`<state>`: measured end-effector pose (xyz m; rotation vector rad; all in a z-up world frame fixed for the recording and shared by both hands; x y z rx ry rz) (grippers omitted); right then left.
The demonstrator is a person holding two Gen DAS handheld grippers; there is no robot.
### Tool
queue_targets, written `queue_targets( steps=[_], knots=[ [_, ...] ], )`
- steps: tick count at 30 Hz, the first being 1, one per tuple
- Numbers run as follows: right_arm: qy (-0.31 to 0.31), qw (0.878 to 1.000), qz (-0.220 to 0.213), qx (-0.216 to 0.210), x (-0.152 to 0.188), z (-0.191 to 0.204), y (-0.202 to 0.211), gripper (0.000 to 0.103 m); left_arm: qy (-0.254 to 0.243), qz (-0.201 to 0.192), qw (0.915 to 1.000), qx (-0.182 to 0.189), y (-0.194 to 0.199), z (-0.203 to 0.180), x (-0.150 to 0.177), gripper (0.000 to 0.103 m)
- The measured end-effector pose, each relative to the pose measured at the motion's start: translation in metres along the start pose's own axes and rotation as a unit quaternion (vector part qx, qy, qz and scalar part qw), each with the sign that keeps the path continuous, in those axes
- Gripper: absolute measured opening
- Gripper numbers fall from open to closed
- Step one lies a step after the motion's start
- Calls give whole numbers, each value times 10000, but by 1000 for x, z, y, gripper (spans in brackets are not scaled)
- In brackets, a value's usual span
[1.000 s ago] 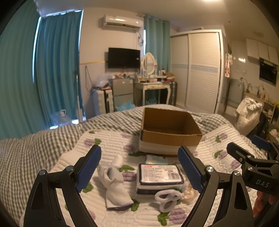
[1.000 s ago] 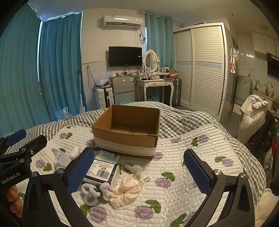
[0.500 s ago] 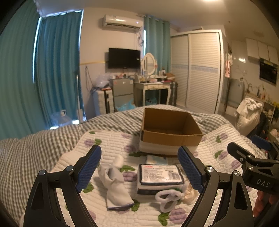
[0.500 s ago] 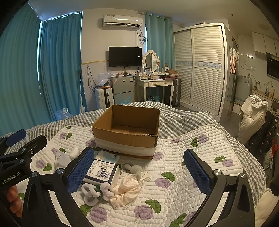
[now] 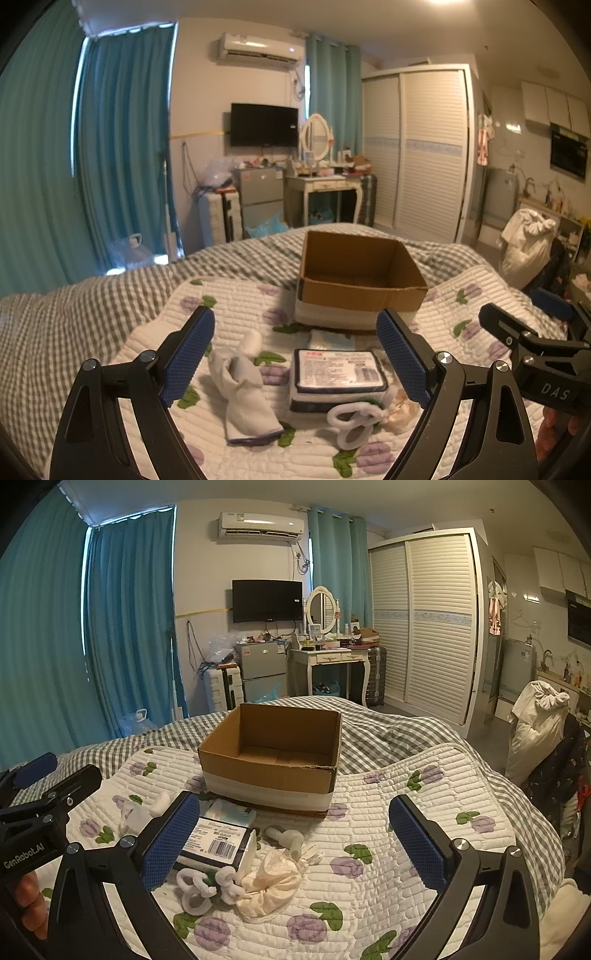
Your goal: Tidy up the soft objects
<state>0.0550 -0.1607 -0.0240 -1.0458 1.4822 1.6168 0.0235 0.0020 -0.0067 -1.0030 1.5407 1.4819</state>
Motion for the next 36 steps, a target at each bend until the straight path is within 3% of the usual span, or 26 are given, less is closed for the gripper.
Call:
queue_targets(
  steps=[10,14,19,25,27,28,29,31,34,36],
  knots=[
    [136,9997,-132,-127,-15,-8,23,103,-20,-101,9999,-11,20,-14,-16,91],
    [429,9988,214,-134,-2,-15,9,103,17,181,9998,-111,10,-17,0,91],
    [350,9926,1100,-372,40,-16,-48,102,22,898,9957,-215,-33,-16,42,91],
    [157,9714,2217,-832,91,0,-117,82,22,1612,9867,-212,-71,-15,89,91],
    [200,9674,2383,-831,100,6,-130,69,33,1770,9841,-144,-76,-16,99,91],
    [180,9651,2470,-854,104,7,-134,57,29,1824,9831,-123,-77,-17,101,91],
    [160,9638,2514,-873,106,9,-137,43,21,1872,9823,-92,-79,-18,104,91],
    [59,9631,2518,-950,108,6,-135,26,-19,1946,9809,-28,-82,-22,108,91],
    [-106,9670,2356,-958,97,-3,-122,17,-117,2034,9789,145,-85,-32,115,91],
    [-230,9720,2148,-928,88,-11,-111,16,-113,2142,9760,367,-86,-41,119,91]
  ],
)
Point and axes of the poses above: each gripper's, at about its wrist camera, not at the fingertips, and y roughly against the way its jaws point, z to its left, x to its underside, the point moved 3 cm from there along -y, roughly the way its jaws point, and after that the axes turned 3 degrees about x, right-handed, at the moved point
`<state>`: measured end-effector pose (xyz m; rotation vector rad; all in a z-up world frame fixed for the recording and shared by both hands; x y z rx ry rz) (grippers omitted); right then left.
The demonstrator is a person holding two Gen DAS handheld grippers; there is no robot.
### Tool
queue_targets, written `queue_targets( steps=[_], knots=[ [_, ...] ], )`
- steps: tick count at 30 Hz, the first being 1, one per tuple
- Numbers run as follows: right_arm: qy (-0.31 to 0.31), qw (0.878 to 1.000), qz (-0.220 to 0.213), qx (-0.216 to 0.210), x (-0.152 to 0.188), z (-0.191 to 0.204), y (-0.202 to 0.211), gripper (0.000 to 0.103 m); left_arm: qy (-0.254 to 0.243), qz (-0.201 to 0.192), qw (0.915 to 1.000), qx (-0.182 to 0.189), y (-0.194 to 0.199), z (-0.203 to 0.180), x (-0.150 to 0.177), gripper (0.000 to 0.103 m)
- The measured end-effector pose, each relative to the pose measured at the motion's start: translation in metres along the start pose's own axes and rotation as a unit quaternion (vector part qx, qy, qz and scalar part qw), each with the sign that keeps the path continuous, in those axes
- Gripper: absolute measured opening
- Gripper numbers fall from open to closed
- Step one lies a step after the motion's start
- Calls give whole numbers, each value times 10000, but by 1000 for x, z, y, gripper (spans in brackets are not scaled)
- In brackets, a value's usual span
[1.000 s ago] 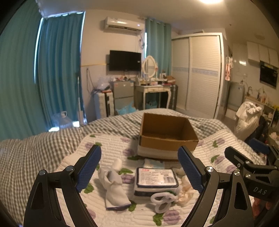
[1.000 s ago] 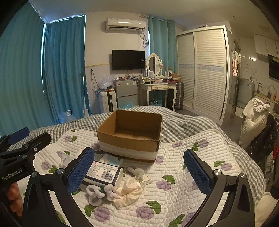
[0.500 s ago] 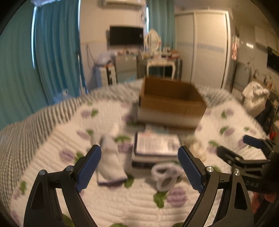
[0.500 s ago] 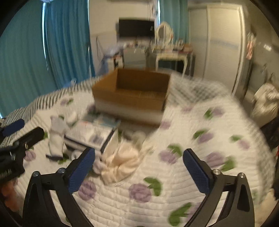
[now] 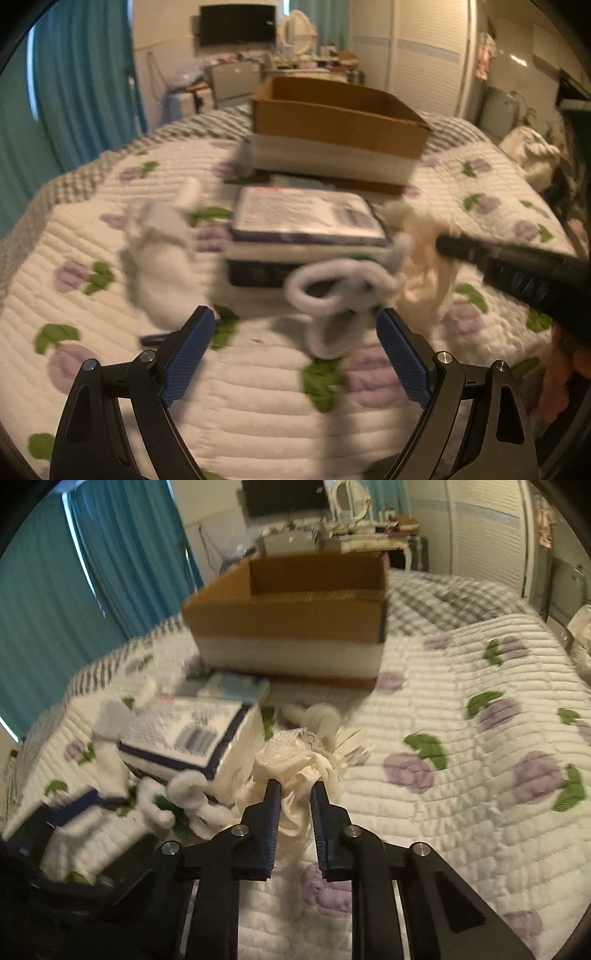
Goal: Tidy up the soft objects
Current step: 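Grasp the cream lace cloth with the right tool while the left tool grasps the white fuzzy loop, then carry both items into the cardboard box and open both tools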
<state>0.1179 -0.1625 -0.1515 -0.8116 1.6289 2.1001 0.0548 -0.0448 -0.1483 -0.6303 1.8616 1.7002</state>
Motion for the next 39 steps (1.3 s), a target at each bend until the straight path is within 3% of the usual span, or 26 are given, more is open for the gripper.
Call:
queue_targets(
  steps=[4,10,12,13,14,20,29,34,39],
  knots=[
    [-117,9992,-361,121,-7,-10,22,15,11,84,9998,202,-9,-11,-3,89],
    [-312,9986,-422,29,-10,-23,28,15,41,52,9996,279,-25,-21,-13,88],
    [-330,9984,-457,16,-9,-25,29,15,6,127,9995,278,-34,-23,-13,76],
    [-335,9983,-468,9,-9,-25,30,15,2,195,9993,310,-37,-23,-13,61],
    [-335,9983,-470,11,-9,-25,30,15,15,295,9989,361,-41,-23,-12,53],
    [-275,9981,-538,132,-7,-25,36,15,-40,212,9978,621,-29,-24,-9,37],
    [-132,9954,-923,213,-12,-17,81,15,-218,-365,9966,711,27,-35,-23,30],
    [-21,9922,-1234,167,-26,-11,108,15,-272,-815,9936,739,58,-38,-49,30],
    [202,9877,-1547,87,-62,-6,130,15,-280,-1205,9901,667,74,-31,-92,30]
  ],
)
Point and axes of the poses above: each gripper's, at about its wrist camera, not at the fingertips, and y roughly against the way its jaws point, z to its left, x to its underside, the point moved 3 cm from there along -y, roughly the way its jaws point, and after that the axes turned 3 degrees about x, right-handed, at the moved point
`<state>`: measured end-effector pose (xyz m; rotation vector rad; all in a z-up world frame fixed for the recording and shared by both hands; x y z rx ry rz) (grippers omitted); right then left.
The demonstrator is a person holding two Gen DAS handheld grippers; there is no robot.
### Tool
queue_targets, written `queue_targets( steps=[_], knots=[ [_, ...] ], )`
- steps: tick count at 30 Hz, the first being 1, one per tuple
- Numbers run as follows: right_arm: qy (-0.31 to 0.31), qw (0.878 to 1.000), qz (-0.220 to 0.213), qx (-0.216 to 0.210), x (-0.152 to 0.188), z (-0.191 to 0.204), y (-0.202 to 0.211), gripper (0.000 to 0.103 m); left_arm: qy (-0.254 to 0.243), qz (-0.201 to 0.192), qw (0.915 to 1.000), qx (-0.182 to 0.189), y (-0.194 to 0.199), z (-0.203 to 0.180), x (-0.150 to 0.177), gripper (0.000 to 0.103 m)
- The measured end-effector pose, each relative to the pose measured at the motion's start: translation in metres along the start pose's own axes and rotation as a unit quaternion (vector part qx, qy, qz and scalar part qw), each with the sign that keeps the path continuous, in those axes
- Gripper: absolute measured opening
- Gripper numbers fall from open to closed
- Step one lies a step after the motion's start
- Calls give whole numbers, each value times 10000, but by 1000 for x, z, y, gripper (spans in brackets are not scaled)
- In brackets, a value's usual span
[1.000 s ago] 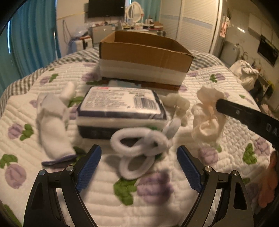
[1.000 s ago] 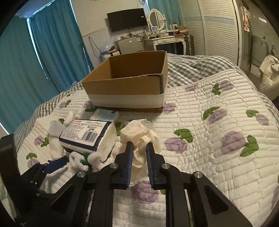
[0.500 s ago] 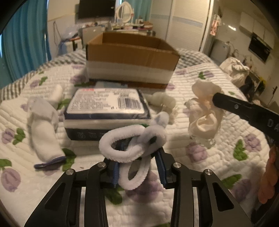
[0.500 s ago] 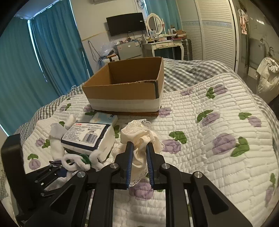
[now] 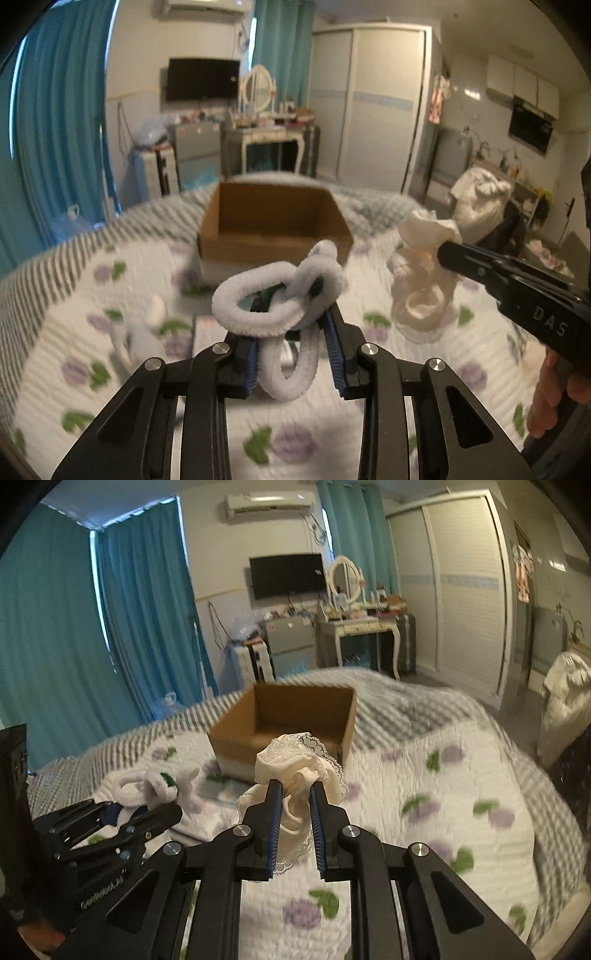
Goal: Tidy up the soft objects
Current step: 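Carry both items into the cardboard box and open both tools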
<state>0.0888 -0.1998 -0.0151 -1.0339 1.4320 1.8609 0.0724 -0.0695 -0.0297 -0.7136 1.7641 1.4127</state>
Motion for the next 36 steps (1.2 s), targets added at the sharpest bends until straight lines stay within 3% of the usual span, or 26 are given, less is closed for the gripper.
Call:
queue_targets(
  steps=[6,11,17,21,22,23,24,26,31,36],
  knots=[
    [594,9980,-201,104,-69,9,-26,15,-133,-265,9993,-231,-28,18,-57,30],
    [732,9973,-41,-11,-106,8,-97,15,-219,-172,9988,-405,-83,36,-89,30],
    [510,9975,498,-18,-104,-14,-198,15,-423,248,9976,-480,-168,52,-91,30],
    [331,9968,728,-52,-89,-35,-235,15,-454,509,9964,-501,-199,63,-83,35],
    [294,9967,757,-30,-87,-39,-240,16,-412,607,9961,-486,-205,67,-80,45],
    [273,9966,773,-12,-85,-44,-242,23,-315,628,9963,-498,-207,70,-79,64],
    [253,9966,786,3,-85,-48,-243,30,-209,605,9965,-535,-207,73,-79,72],
    [185,9971,733,78,-86,-53,-241,58,-40,530,9966,-627,-201,75,-80,76],
    [64,9989,467,83,-101,-51,-206,59,-43,309,9967,-756,-160,72,-94,76],
    [280,9995,64,93,-123,-32,-137,65,-5,-247,9963,-829,-72,82,-116,76]
  ],
)
Point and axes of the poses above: each gripper's, at about its wrist camera, not at the fingertips, and y roughly against the way its jaws point, z to its left, x to its underside, the point moved 3 cm from there along -y, roughly the way its jaws point, and after that the axes turned 3 degrees about x, right-handed, at the moved point
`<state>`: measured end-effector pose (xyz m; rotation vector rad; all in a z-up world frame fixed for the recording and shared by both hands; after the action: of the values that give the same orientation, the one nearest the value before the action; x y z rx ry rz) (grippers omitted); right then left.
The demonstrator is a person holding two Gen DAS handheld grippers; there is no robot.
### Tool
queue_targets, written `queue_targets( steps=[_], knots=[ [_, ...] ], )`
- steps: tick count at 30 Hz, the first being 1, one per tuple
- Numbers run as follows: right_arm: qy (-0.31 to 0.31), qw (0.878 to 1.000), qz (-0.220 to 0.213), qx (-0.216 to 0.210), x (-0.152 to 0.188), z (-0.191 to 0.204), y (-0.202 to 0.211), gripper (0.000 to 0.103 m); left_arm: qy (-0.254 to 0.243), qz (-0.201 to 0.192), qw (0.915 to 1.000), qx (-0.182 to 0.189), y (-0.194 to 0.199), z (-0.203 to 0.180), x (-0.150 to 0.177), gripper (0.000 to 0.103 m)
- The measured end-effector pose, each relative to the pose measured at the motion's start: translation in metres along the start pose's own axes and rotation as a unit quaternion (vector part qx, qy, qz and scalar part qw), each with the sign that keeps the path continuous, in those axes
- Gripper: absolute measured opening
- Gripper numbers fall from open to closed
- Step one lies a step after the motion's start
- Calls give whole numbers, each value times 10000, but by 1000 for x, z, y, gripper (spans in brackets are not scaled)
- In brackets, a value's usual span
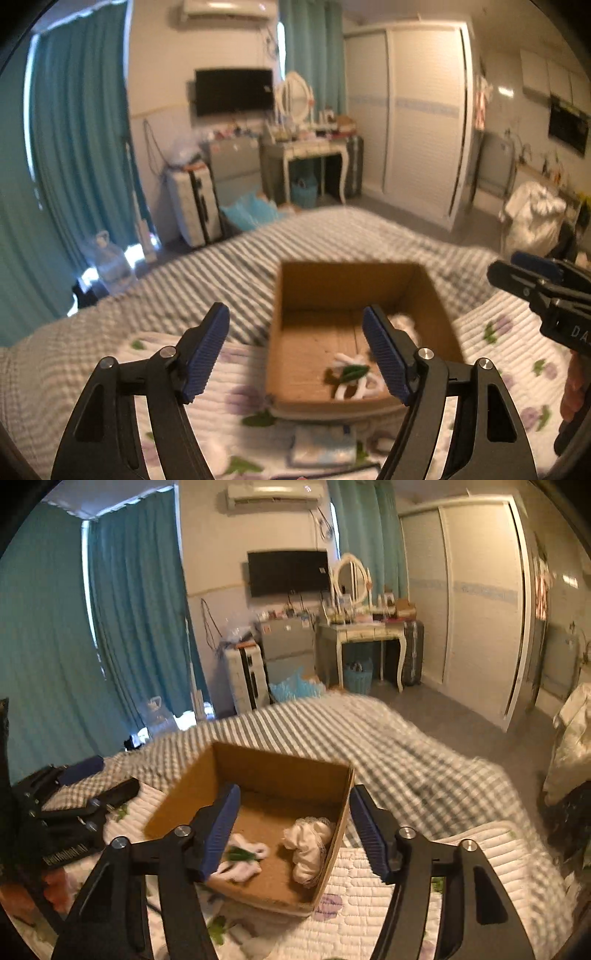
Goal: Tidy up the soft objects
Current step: 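Carry both items into the cardboard box and open both tools, then grasp the white barcode tissue pack with the right tool while the left tool grasps the white sock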
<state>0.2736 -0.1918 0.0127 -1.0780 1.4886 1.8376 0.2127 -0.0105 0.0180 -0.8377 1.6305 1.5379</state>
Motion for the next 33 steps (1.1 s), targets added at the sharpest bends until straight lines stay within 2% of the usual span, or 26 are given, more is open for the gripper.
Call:
queue_targets(
  steps=[3,4,5,6,8,10,12,15,19,21,26,30,33],
  knots=[
    [228,9996,-189,5,-10,18,48,73,-2,-381,9992,-95,60,12,-8,76],
    [303,9993,-232,-16,-12,24,63,78,-33,-499,9986,-176,75,14,-8,78],
    [400,9988,-270,-23,-12,31,77,84,-96,-632,9975,-304,96,17,-7,87],
    [506,9983,-292,-6,-11,38,88,88,-135,-710,9965,-412,108,20,-6,89],
    [723,9969,-314,6,-5,56,108,103,-257,-825,9943,-621,132,27,0,90],
    [842,9958,-340,-93,6,73,122,103,-267,-717,9948,-671,144,37,9,90],
    [943,9952,-191,-172,22,90,126,103,-321,-621,9958,-595,150,44,25,90],
    [1097,9939,25,-141,52,114,118,103,-420,-454,9939,-916,145,51,49,90],
    [1163,9917,418,-363,98,136,87,103,-209,-17,9974,-690,117,62,87,90],
    [1146,9898,720,-445,121,145,64,103,-80,141,9974,-709,101,68,102,90],
    [1077,9842,1355,-370,175,149,3,103,64,580,9957,-717,60,74,141,90],
    [881,9798,1749,-396,197,145,-31,103,-72,883,9925,-846,34,79,164,89],
    [722,9775,1905,-543,208,145,-47,103,11,1164,9905,-736,22,83,177,89]
  ],
)
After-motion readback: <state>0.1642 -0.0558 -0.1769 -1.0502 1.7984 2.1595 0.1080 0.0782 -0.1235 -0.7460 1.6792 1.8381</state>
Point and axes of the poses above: each gripper's, at about its wrist camera, not at the fingertips, and y roughly against the way its jaws point, z to its left, x to its underside, the point moved 3 cm from there along -y, roughly the way its jaws point, and after that the axes turned 3 degrees about x, right-handed, at the moved point
